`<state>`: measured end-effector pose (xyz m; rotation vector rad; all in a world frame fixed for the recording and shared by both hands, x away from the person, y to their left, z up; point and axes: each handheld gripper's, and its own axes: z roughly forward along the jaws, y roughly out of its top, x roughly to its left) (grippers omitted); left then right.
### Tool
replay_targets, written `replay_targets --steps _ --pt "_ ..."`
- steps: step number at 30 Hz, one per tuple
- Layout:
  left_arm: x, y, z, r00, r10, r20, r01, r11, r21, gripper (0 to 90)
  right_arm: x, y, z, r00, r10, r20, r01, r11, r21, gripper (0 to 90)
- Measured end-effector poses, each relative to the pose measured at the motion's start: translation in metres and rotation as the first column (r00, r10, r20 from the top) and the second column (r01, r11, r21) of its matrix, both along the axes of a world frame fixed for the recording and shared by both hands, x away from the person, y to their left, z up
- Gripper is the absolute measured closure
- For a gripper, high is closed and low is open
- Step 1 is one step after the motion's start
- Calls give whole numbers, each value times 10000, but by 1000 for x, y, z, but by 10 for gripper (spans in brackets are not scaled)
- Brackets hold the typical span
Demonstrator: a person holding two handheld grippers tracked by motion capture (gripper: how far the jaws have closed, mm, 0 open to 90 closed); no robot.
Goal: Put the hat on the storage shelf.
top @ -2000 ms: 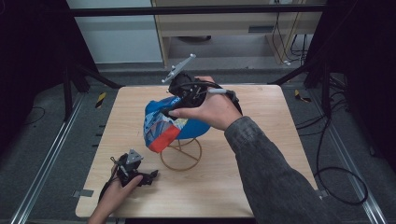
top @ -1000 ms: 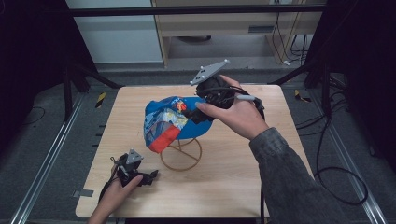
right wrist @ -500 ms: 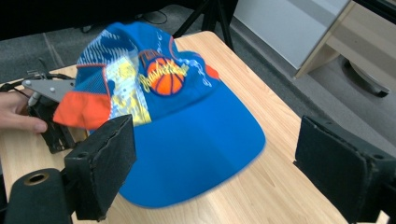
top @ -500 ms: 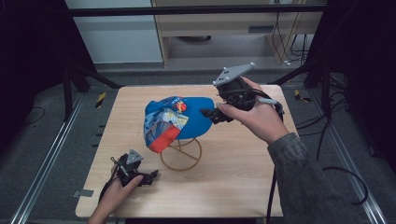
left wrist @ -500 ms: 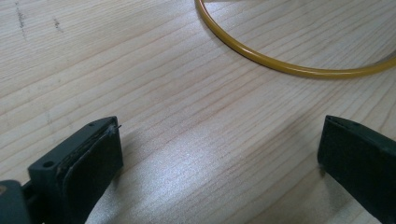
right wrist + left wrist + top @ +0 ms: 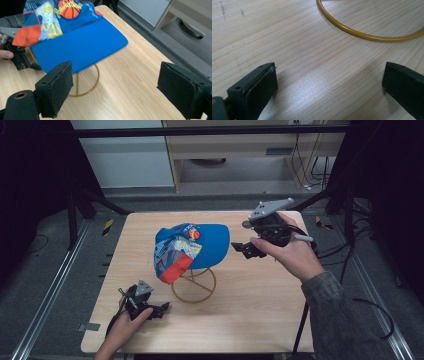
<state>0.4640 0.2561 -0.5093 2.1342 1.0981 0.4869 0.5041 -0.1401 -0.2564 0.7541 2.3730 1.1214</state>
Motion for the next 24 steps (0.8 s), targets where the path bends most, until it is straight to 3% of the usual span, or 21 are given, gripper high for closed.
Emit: replay_targets --steps 15,24 --pt "0 0 0 10000 -11 -34 11 10000 11 0 -10 -36 -28 9987 -431 -270 432 9991 12 138" --pt "0 0 0 10000 -12 -35 12 10000 10 0 -12 -49 -55 9965 -661 -521 656 9978 -105 146"
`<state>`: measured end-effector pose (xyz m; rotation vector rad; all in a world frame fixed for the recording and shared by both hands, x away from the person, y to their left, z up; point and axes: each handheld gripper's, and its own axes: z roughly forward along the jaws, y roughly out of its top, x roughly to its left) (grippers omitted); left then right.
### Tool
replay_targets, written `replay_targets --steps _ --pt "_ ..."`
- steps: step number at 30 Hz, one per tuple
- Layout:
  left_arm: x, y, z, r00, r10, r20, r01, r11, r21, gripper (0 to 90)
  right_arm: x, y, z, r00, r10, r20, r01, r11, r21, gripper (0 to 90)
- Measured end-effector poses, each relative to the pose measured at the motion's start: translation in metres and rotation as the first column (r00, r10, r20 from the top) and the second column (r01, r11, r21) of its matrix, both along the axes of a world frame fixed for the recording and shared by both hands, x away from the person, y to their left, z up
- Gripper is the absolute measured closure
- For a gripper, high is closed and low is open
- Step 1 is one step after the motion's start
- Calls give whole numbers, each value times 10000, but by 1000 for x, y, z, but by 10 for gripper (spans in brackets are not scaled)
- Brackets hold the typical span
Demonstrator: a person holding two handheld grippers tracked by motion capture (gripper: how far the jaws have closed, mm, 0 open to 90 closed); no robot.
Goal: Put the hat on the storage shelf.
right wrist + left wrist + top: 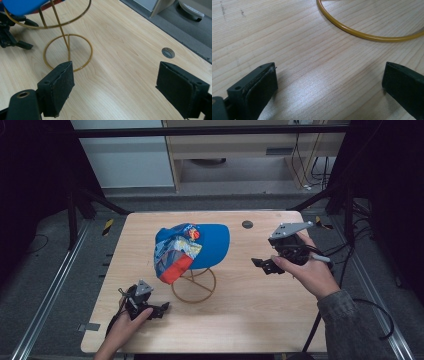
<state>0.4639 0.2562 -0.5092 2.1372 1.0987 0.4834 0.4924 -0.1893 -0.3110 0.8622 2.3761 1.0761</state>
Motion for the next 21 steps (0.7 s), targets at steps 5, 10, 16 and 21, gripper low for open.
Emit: replay_targets --steps 5,10,16,21 --pt "0 0 0 10000 -1 -1 1 10000 -2 0 0 -9 -18 9997 -170 -202 170 9999 -12 147" --pt "0 0 0 10000 -4 -2 4 10000 3 0 0 -18 -34 9979 -455 -450 459 9989 77 147" --pt "0 0 0 10000 0 2 0 10000 -1 0 -1 -26 -46 9961 -689 -549 697 9975 137 157" --pt "0 0 0 10000 1 -2 -1 10000 -1 0 -2 -32 -55 9945 -819 -648 830 9965 141 159"
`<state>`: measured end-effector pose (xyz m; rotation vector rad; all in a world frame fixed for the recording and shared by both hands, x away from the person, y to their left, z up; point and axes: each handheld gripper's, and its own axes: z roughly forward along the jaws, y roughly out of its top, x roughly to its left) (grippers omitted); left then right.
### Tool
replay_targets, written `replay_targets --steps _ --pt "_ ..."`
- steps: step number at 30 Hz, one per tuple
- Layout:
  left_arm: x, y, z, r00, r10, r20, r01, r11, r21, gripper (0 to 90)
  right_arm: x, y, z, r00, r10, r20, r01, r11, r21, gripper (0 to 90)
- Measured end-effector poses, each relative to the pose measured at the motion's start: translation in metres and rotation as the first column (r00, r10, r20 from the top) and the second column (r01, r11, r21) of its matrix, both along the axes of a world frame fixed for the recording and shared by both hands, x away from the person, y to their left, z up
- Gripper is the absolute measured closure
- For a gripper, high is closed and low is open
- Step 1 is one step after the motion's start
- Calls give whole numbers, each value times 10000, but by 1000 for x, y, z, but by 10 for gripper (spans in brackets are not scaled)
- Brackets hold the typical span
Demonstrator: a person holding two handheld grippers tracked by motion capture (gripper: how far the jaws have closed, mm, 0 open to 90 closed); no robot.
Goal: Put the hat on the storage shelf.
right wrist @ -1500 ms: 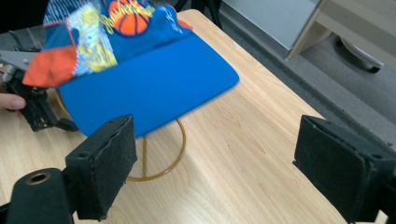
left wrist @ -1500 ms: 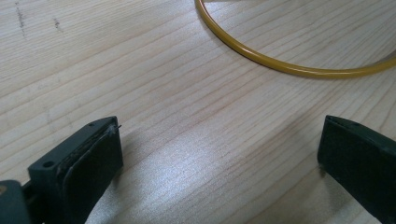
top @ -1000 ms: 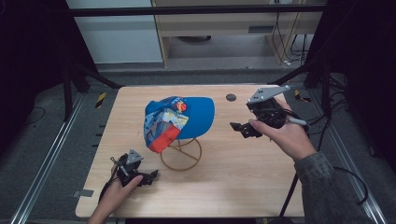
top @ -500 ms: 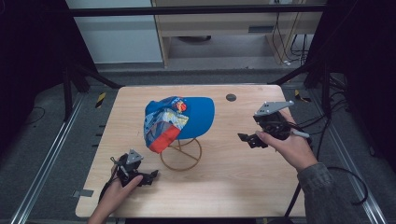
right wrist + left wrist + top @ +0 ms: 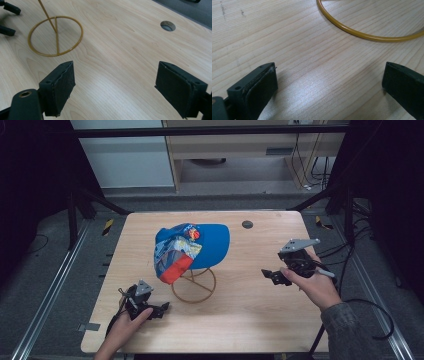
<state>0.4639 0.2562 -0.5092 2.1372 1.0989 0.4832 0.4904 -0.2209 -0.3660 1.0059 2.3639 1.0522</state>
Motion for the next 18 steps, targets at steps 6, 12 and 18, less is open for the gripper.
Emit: replay_targets --steps 6,12,18 --pt "0 0 0 10000 -5 0 5 10000 5 0 -2 -6 -13 9998 -127 -126 127 9999 11 158" --pt "0 0 0 10000 -5 4 5 10000 4 0 -7 -11 -30 9996 -278 -76 279 9994 199 165" --pt "0 0 0 10000 -6 1 6 10000 2 0 -10 -12 -42 9989 -455 -143 460 9984 326 165"
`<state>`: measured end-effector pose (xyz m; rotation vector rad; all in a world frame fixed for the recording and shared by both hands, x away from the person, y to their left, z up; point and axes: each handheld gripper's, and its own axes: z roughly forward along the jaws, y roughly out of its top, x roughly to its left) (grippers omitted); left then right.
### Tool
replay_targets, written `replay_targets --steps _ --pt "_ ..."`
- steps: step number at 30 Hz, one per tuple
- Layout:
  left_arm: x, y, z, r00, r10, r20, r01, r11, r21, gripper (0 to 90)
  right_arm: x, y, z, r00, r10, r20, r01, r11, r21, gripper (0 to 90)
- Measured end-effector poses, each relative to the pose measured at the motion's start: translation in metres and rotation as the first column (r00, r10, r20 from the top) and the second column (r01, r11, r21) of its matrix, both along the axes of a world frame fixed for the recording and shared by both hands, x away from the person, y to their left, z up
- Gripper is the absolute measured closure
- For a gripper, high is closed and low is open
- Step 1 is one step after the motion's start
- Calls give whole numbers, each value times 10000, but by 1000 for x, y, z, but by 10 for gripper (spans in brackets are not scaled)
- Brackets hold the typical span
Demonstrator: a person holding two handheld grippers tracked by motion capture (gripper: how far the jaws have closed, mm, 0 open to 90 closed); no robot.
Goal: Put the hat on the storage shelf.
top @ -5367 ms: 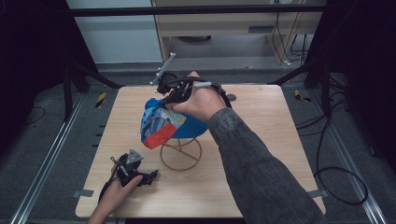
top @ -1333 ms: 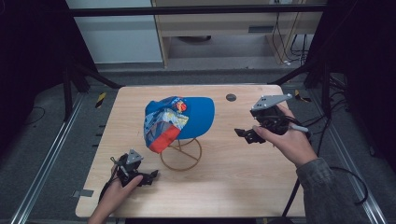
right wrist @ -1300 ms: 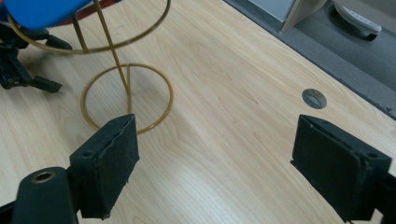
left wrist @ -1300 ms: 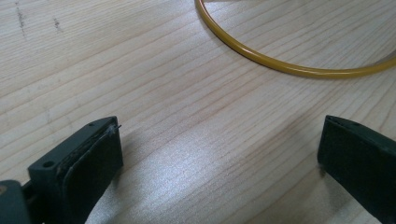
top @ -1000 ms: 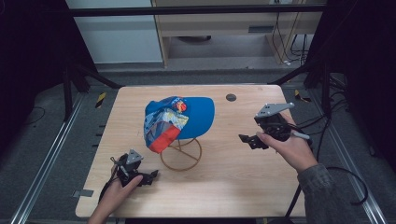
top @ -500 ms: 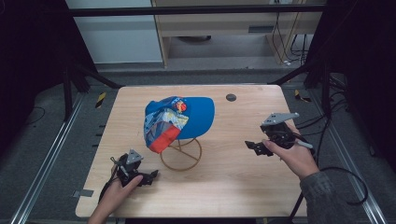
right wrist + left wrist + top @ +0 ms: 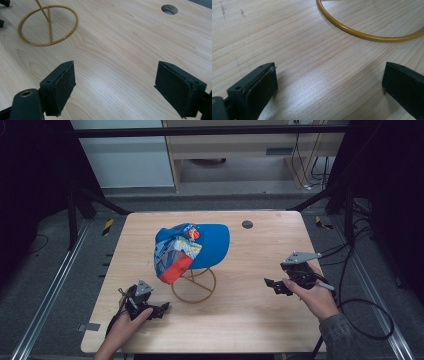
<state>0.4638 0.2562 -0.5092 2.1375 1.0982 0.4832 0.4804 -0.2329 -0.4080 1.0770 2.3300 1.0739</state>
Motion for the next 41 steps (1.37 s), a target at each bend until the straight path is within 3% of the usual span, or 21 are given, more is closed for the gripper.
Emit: replay_targets --steps 16,17,21,34,41 --pt "0 0 0 10000 6 2 -6 10000 -10 0 -3 15 -64 9971 -418 -630 419 9991 0 150" --pt "0 0 0 10000 4 1 -4 10000 -6 0 -2 17 -74 9954 -581 -758 572 9983 -146 146" --pt "0 0 0 10000 3 0 -3 10000 -3 0 -4 22 -90 9935 -804 -802 772 9961 -419 139" --pt "-1 0 0 10000 5 -6 -5 10000 -11 0 -9 26 -104 9896 -1407 -281 1401 9898 -248 86" --pt "-1 0 0 10000 10 -12 -10 10000 -7 0 -13 30 -104 9798 -1979 -287 1972 9800 -258 80"
